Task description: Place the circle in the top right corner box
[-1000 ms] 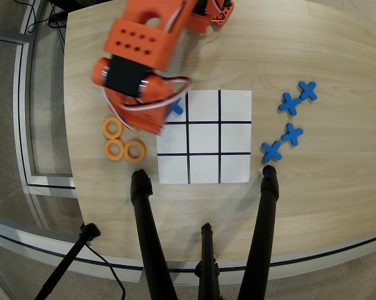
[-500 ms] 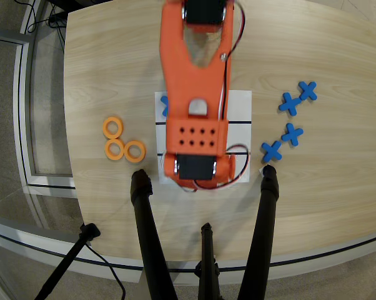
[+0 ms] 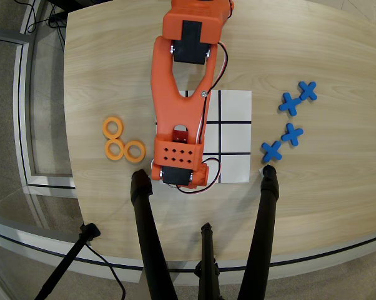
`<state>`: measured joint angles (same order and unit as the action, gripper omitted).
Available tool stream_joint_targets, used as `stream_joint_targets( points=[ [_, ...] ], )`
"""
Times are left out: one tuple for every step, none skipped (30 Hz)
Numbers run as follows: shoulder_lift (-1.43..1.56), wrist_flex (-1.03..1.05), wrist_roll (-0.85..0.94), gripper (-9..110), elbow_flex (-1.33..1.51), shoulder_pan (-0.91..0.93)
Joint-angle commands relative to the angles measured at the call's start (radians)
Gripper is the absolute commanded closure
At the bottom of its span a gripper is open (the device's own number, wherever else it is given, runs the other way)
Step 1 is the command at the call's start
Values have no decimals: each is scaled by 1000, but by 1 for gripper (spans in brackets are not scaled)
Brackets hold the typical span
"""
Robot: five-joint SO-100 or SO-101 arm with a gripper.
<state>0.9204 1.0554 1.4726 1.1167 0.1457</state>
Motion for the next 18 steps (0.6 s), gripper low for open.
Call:
stream_joint_targets(
  points=[
    [-6,-9,2,102,-44,5],
    [-14,-8,0,102,-54,2],
    [-21,-6,-2,102,-63,0],
    [-31,-6,-5,102,-74,-2],
    [-37,-6,-8,102,-84,-3],
    [-41,-6,-9,102,-92,-5],
    [-44,-5,-9,102,-97,-5],
    [-46,-5,-9,102,-100,-5],
    [-48,-3,-11,102,-104,-5],
    [-48,-2,-11,102,-106,-5],
    [-48,-2,-11,102,-107,-6],
    [-48,2,-12,102,-109,-6],
    [-48,8,-12,102,-110,-8],
    [-48,18,-12,102,-115,-8],
    [-48,31,-12,102,-121,-8],
    [-48,41,-12,102,-127,-8],
    [-48,49,-12,101,-132,-8],
    [-48,55,-14,101,-138,-8]
  ],
)
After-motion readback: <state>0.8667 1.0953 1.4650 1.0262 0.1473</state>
